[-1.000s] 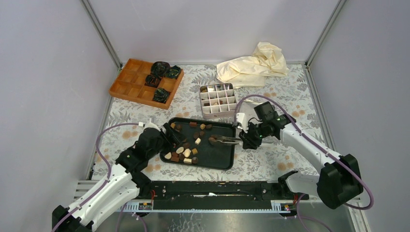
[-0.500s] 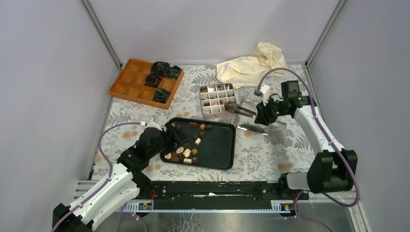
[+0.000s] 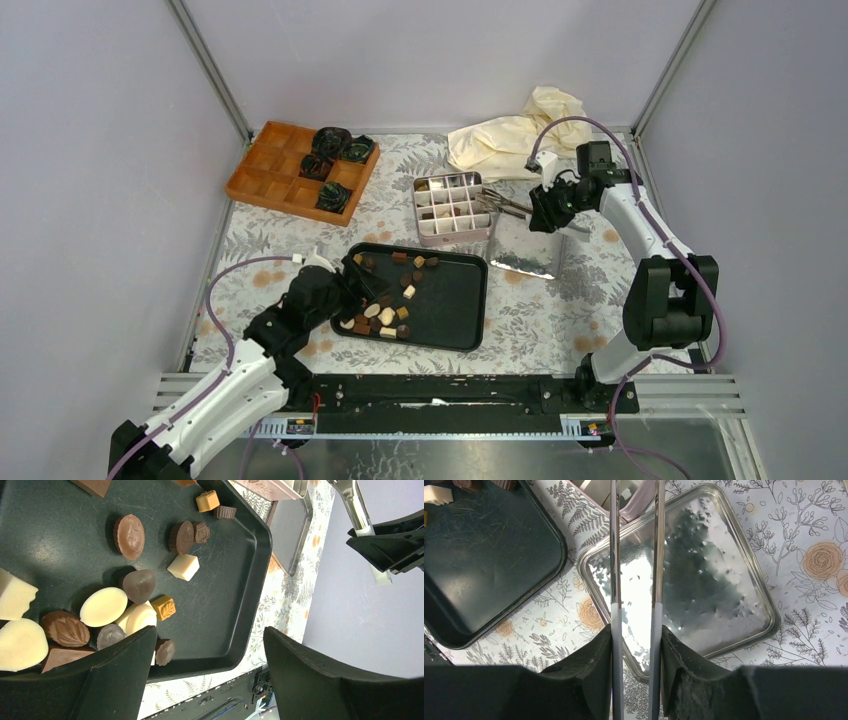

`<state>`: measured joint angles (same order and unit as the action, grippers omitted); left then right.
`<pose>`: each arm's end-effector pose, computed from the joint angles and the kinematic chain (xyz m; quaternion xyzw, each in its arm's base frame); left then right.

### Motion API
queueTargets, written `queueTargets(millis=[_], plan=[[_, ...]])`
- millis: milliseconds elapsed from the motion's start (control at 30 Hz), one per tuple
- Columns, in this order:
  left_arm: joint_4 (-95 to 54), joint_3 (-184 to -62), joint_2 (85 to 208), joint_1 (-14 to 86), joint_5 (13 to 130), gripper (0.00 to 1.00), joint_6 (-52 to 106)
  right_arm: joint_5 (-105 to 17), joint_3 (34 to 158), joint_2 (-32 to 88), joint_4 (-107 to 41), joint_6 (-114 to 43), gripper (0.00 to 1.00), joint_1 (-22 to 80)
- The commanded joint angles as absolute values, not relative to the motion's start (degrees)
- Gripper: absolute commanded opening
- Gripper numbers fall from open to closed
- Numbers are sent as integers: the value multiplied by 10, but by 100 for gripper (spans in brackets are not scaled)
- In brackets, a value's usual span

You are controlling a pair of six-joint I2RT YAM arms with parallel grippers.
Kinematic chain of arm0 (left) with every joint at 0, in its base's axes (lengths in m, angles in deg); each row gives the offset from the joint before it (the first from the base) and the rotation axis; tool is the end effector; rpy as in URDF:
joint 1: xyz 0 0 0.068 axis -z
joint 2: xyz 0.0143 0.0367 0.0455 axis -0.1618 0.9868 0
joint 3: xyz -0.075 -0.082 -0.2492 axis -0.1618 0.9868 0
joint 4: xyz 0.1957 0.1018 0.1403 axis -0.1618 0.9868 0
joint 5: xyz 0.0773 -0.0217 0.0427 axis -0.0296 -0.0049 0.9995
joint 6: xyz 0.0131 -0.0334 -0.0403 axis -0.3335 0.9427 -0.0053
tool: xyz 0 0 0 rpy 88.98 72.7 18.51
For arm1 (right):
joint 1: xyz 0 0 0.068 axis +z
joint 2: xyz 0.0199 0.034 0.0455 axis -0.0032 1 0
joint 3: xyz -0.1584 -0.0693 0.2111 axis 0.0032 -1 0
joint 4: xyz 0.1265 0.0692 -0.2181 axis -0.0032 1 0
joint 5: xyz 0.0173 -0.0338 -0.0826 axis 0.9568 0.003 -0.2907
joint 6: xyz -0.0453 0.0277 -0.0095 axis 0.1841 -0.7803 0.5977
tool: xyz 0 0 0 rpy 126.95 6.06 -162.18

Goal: Pack the chocolate
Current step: Place the fake chocolate in the packing box.

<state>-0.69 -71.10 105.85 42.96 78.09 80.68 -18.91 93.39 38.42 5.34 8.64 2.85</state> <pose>0.1234 -0.0834 0.2027 -0.2302 0.8452 -0.3745 0.3040 0.3330 0.0369 0.2685 -0.3927 0.8371 0.1758 0.3377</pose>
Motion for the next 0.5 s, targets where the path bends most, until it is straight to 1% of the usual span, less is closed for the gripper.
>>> queueTargets(millis=[0,267,467], plan=[[-39,-701,1051,426,775,86,817,-187,969,396,46,84,23,29],[-50,-705,1068,427,774,86,818,-185,978,416,47,86,31,30],[-53,-709,1076,427,772,86,818,-185,975,418,49,92,43,31]])
